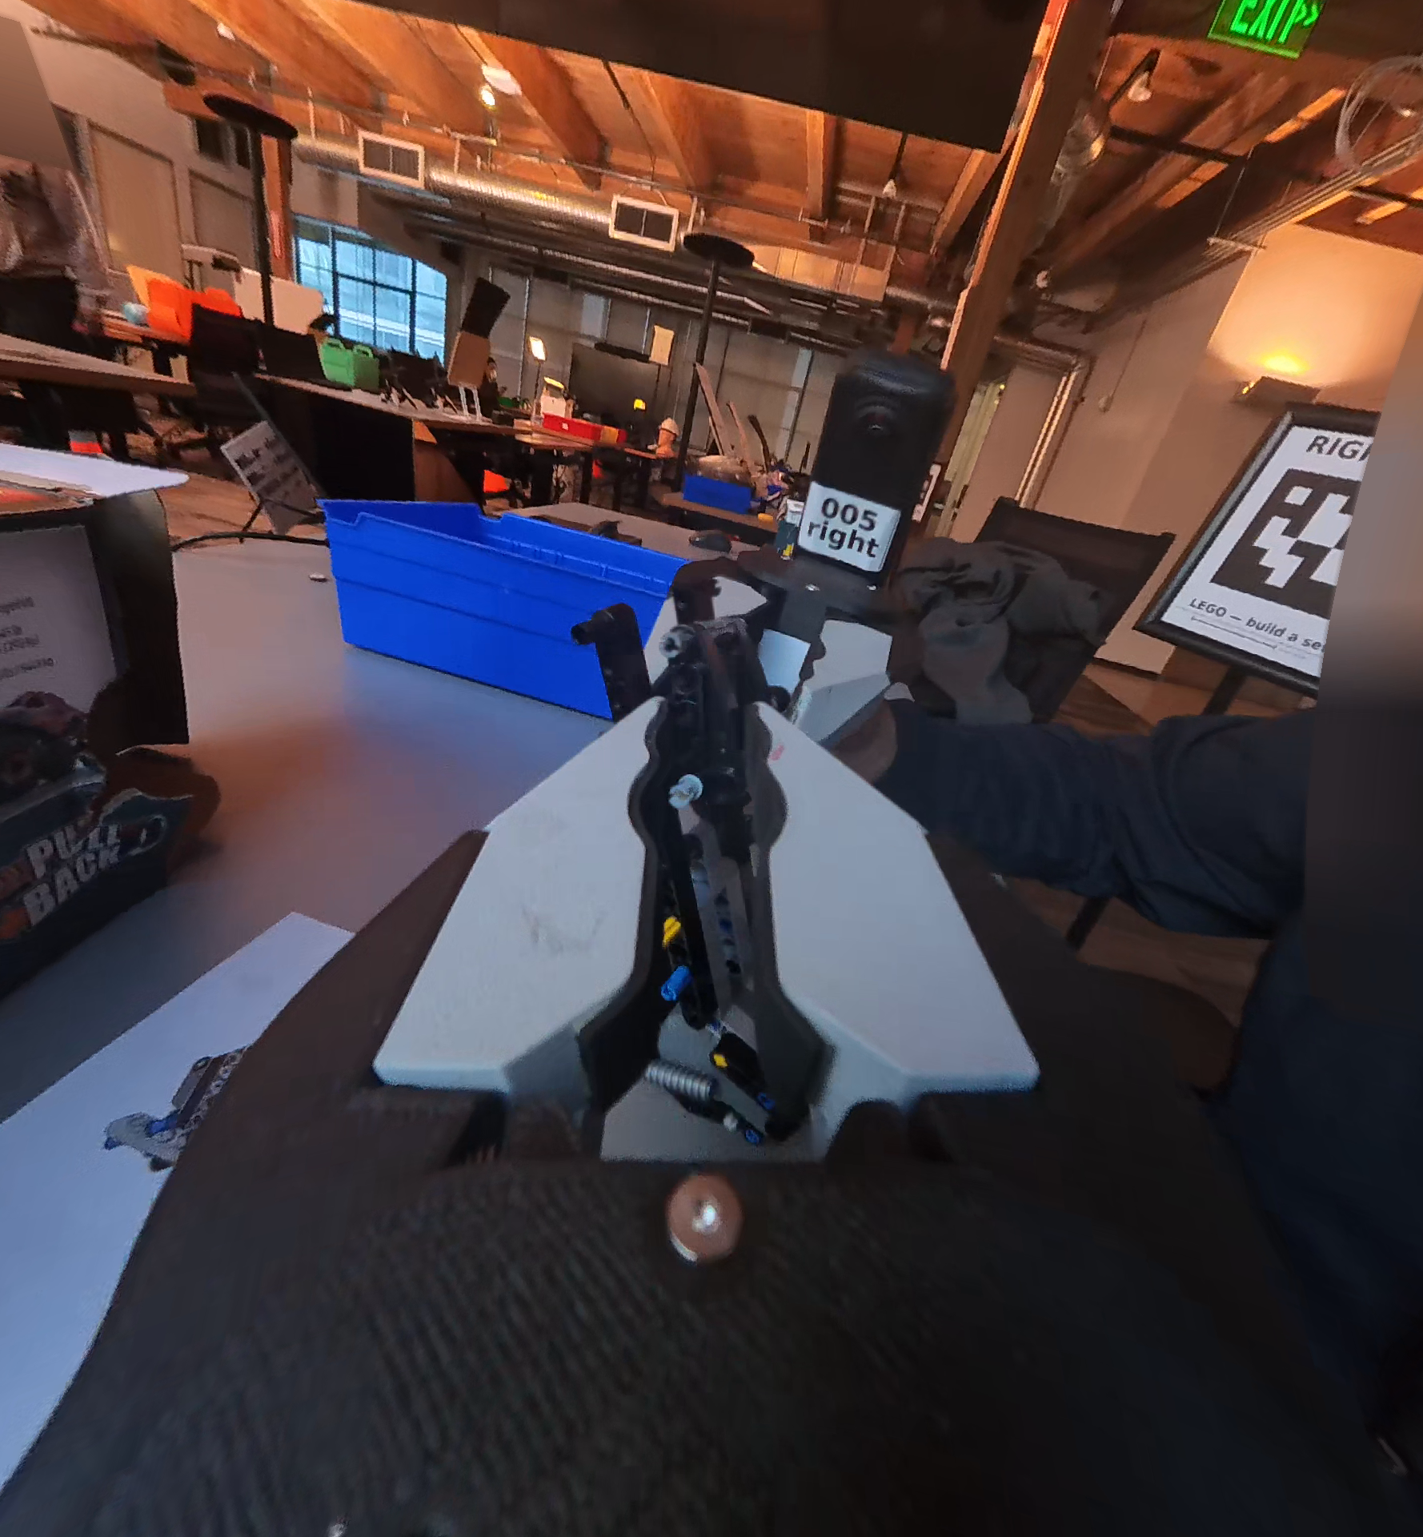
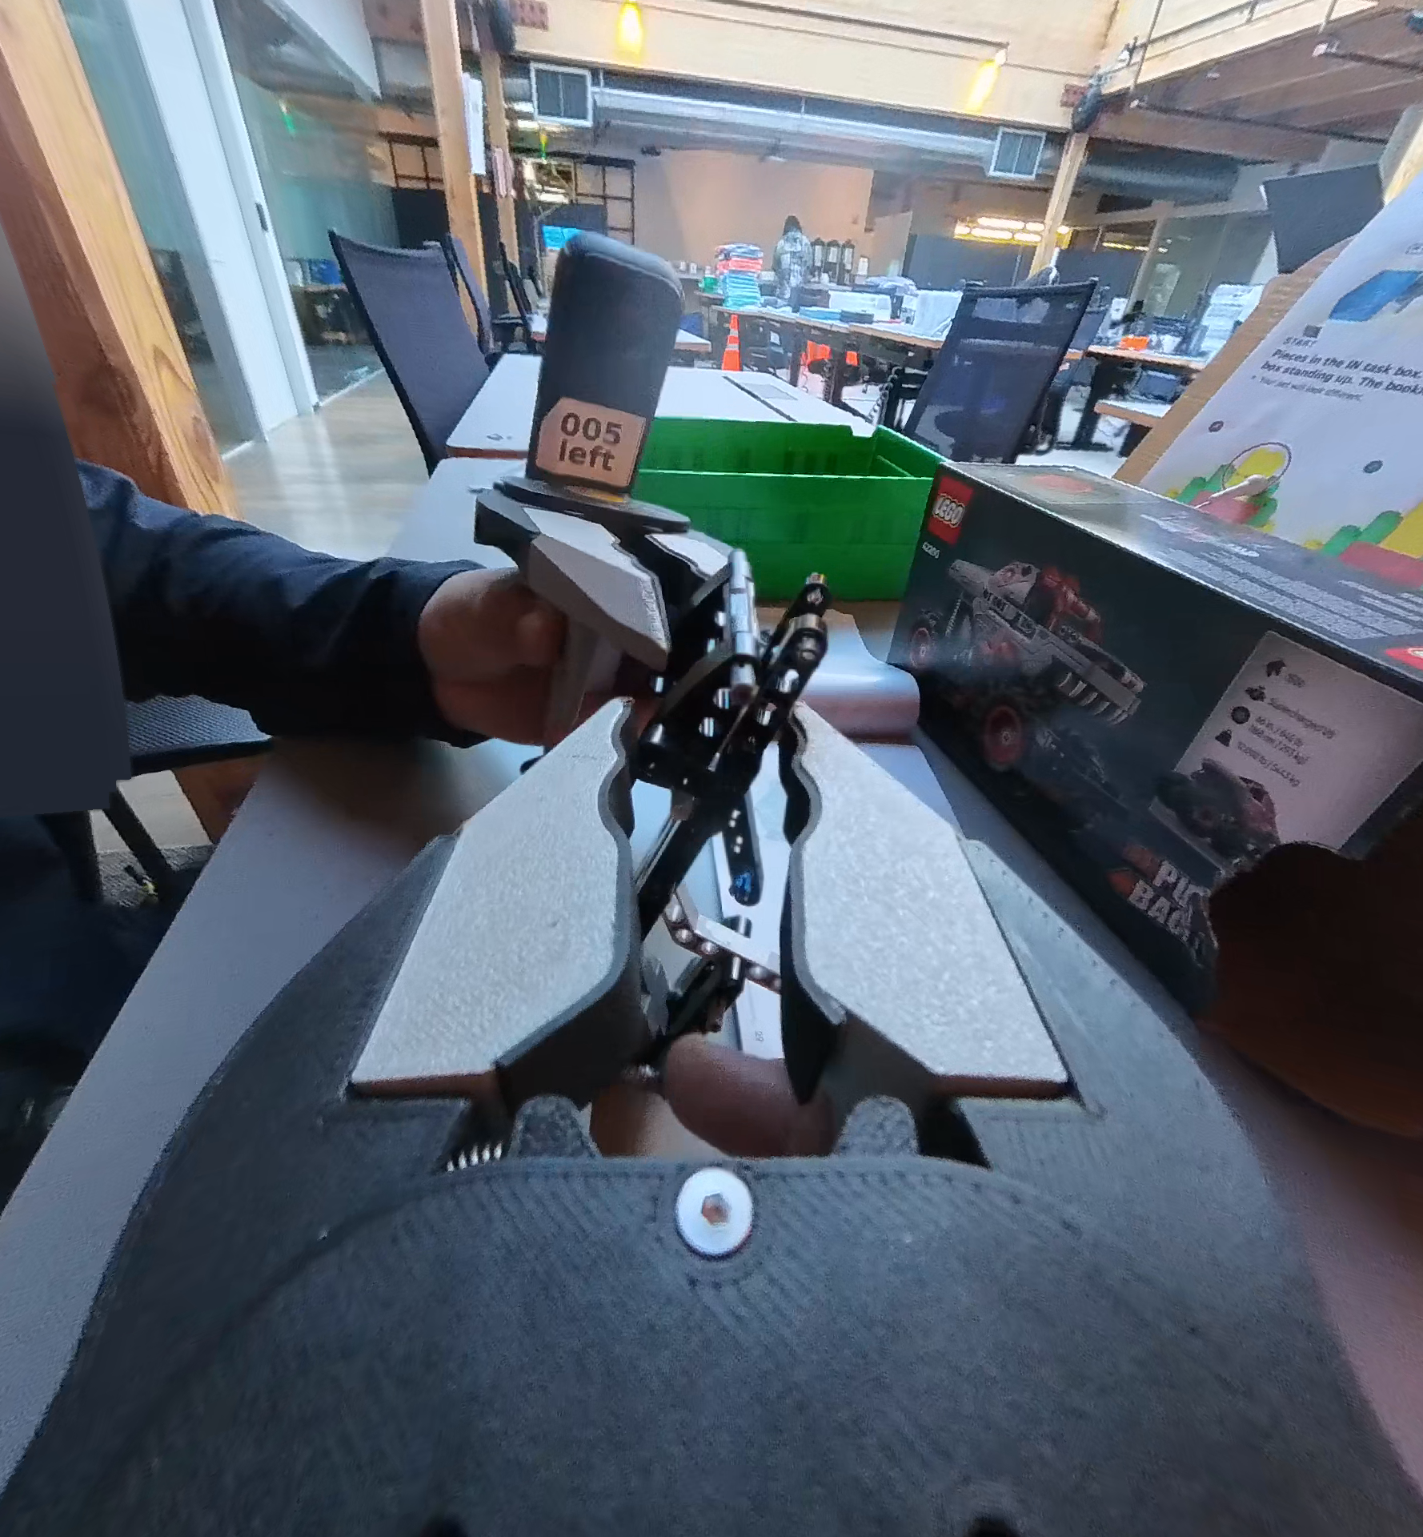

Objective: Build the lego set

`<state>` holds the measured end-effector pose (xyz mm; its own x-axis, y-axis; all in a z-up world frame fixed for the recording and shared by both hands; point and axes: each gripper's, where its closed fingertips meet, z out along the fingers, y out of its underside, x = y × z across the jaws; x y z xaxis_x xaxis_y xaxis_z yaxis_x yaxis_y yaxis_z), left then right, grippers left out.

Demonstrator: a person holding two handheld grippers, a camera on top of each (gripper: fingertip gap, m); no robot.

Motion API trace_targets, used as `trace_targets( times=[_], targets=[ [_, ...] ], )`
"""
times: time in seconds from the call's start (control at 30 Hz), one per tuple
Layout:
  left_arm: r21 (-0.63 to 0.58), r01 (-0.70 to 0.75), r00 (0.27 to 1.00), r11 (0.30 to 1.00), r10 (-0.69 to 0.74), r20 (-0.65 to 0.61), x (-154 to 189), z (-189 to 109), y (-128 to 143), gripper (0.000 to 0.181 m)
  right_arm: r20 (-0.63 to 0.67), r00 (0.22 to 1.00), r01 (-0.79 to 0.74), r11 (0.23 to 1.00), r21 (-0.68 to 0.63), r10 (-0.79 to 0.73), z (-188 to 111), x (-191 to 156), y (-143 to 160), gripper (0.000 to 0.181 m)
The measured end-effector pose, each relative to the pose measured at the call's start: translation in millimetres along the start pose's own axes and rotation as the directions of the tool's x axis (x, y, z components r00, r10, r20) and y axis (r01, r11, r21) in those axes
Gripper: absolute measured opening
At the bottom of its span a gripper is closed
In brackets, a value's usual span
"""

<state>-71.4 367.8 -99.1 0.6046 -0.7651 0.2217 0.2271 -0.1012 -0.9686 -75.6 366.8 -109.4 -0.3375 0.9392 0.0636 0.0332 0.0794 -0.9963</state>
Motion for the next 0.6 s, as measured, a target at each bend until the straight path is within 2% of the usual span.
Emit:
trace_targets(
  times=[0.17, 0.33, 0.43, 0.6],
  targets=[
    [-0.086, -0.055, 0.997, 0.995, 0.060, 0.057, -6.0, -1.4, 5.3, 0.013, -0.001, 0.997, -0.076, 0.997, 0.032, 0.076, -1.0, 4.3, 0.5, 0.029],
    [-0.117, -0.118, 0.989, 0.986, 0.127, 0.075, -2.4, -0.8, 5.6, 0.014, 0.042, 0.997, -0.064, 0.997, 0.048, 0.062, -3.7, -1.0, -1.5, 0.030],
    [-0.136, -0.084, 0.992, 0.987, 0.096, 0.083, -2.1, -1.7, 2.2, 0.014, 0.095, 0.989, -0.115, 0.993, 0.031, 0.112, -6.8, -4.0, -5.2, 0.030],
    [-0.149, -0.075, 0.991, 0.986, 0.091, 0.102, 0.6, 0.5, -3.1, 0.013, 0.159, 0.967, -0.212, 0.974, 0.077, 0.198, -10.1, -7.4, -20.4, 0.030]
  ],
)
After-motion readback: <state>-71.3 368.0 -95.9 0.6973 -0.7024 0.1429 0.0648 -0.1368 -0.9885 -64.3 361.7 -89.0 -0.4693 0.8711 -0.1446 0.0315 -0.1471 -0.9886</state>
